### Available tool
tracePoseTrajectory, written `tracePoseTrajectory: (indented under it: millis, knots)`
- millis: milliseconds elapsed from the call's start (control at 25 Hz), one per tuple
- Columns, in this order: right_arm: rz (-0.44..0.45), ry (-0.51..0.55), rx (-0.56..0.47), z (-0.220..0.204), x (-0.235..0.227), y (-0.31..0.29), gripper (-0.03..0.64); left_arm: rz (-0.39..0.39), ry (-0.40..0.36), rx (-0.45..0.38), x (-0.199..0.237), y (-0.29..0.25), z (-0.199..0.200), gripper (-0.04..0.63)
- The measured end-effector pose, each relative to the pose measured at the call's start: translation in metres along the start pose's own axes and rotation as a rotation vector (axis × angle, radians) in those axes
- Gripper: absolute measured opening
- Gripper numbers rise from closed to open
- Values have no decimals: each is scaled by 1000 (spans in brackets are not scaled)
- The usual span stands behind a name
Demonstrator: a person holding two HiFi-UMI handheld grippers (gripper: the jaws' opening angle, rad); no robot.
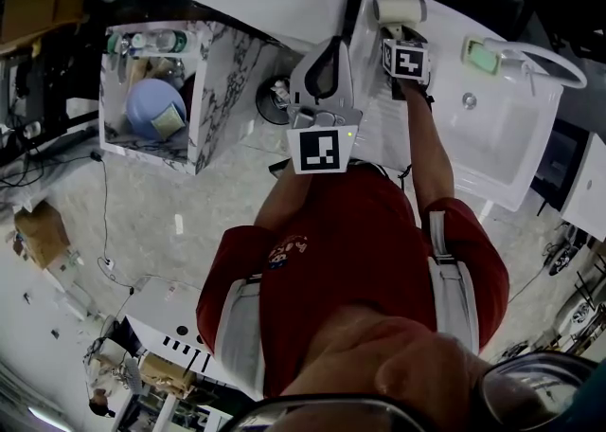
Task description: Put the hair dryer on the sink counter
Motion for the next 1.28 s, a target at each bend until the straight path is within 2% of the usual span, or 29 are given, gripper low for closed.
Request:
tracePoseTrajectory:
  millis: [240,640,920,1120,1280]
  knots:
    - [-7,24,14,-3,4,-1,187,2,2,5,-1,-1,1,2]
    - [-7,-17,14,-3,1,-3,192,0,7,1,-4,-1,-1,2]
    - [-46,-19,3,-6,0,-1,232,2,3,-6,-5,6,1,2]
    - [-26,-20,6,-9,1,3,279,-1,5,-17,-7,9,3,1]
    - [-21,-8,3,-11,2,9,285,-12,-3,-22,-11,11,7,1]
Point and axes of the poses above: the fingertips, and each gripper's own axes: y backward along the fingers, x to its left, z out of its top, the point moved 7 cm from there along y, backward along the fingers, and after that the axes turned 11 degrees about -z, right-handed, at the moved point
